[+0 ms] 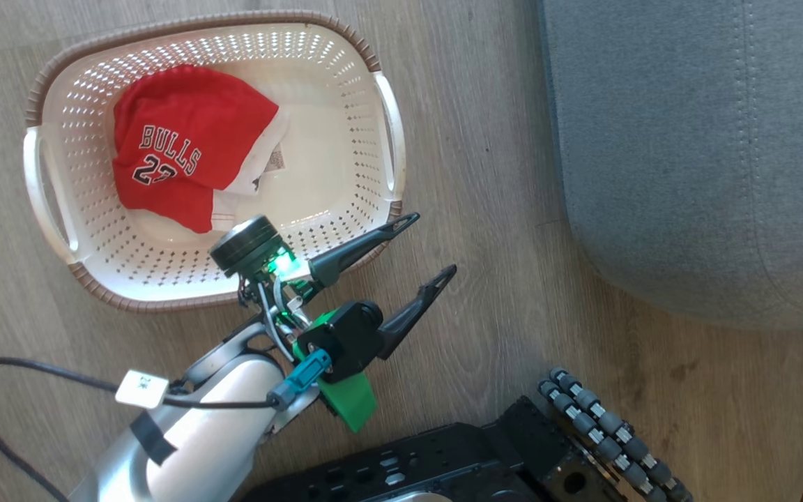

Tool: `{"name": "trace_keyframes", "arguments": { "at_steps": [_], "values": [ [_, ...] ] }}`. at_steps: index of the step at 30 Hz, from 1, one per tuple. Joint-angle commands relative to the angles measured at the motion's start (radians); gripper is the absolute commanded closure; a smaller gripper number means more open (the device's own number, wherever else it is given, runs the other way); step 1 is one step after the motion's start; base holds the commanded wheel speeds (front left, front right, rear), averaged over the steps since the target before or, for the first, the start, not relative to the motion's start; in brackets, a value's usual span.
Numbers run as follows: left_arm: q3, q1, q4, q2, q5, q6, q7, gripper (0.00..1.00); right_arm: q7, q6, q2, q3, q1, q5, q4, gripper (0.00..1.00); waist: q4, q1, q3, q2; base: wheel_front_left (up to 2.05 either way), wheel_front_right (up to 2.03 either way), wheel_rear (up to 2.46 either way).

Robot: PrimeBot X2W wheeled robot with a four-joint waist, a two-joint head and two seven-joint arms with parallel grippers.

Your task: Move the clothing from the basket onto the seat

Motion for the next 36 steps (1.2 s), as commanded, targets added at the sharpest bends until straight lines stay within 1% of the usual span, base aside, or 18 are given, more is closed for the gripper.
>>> {"name": "trace_keyframes", "arguments": {
  "at_steps": [1,5,8,9,10,11,17,20,28,33,36],
  "values": [
    [0.015,0.002,-0.033,-0.007,0.001,0.008,-0.005,0.0,-0.002,0.0,-0.046,0.013,-0.002,0.019,0.011,1.0,0.005,0.0,0.0,0.0001,0.0,0.0,0.0],
    [0.014,-0.005,-0.031,-0.013,0.0,0.008,-0.005,0.0,-0.002,0.0,-0.066,0.041,-0.013,0.023,0.042,1.0,0.008,0.0,-0.001,0.0001,0.0,0.0,0.0],
    [0.015,-0.005,-0.028,-0.015,-0.002,0.009,-0.005,0.0,-0.002,0.0,-0.063,0.046,-0.013,0.032,0.046,1.0,0.007,0.0,-0.009,0.0001,0.0,0.0,0.0],
    [0.015,-0.004,-0.026,-0.015,-0.003,0.009,-0.005,0.0,-0.002,0.0,-0.066,0.046,-0.014,0.031,0.043,0.76,0.006,0.0,-0.013,0.0001,0.0,0.0,0.0],
    [0.014,-0.004,-0.025,-0.015,-0.003,0.008,-0.005,0.0,-0.002,0.0,-0.068,0.043,-0.014,0.03,0.039,0.49,0.006,0.0,-0.017,0.0001,0.0,0.0,0.0],
    [0.014,-0.002,-0.024,-0.016,-0.004,0.008,-0.005,0.0,-0.002,0.0,-0.069,0.04,-0.012,0.029,0.037,0.0,0.005,0.0,-0.023,0.0001,0.0,0.0,0.0],
    [0.007,0.005,-0.017,-0.021,-0.007,0.006,-0.005,0.0,-0.002,0.0,-0.059,0.041,0.01,0.022,0.044,0.0,0.004,0.0,-0.068,0.0001,0.0,0.0,0.0],
    [-0.018,0.01,-0.01,-0.029,0.001,0.004,-0.005,0.0,-0.002,0.0,-0.068,0.057,0.031,0.019,0.058,0.0,0.007,0.0,-0.111,0.0001,0.0,0.0,0.0],
    [-0.026,0.065,0.007,-0.076,-0.028,0.003,-0.005,0.0,-0.002,0.0,-0.094,0.123,0.094,-0.004,0.06,0.0,0.012,0.0,-0.267,0.0001,0.0,0.0,0.0],
    [-0.003,0.11,0.011,-0.111,-0.044,0.002,-0.005,0.0,-0.002,0.0,-0.107,0.164,0.145,0.001,0.026,0.0,0.02,0.0,-0.378,0.0001,0.0,0.0,0.0],
    [0.021,0.147,0.015,-0.134,-0.055,0.002,-0.005,0.0,-0.002,0.0,-0.124,0.211,0.19,-0.009,-0.002,0.0,0.026,0.0,-0.44,0.0001,0.0,0.0,0.0]
  ]
}}
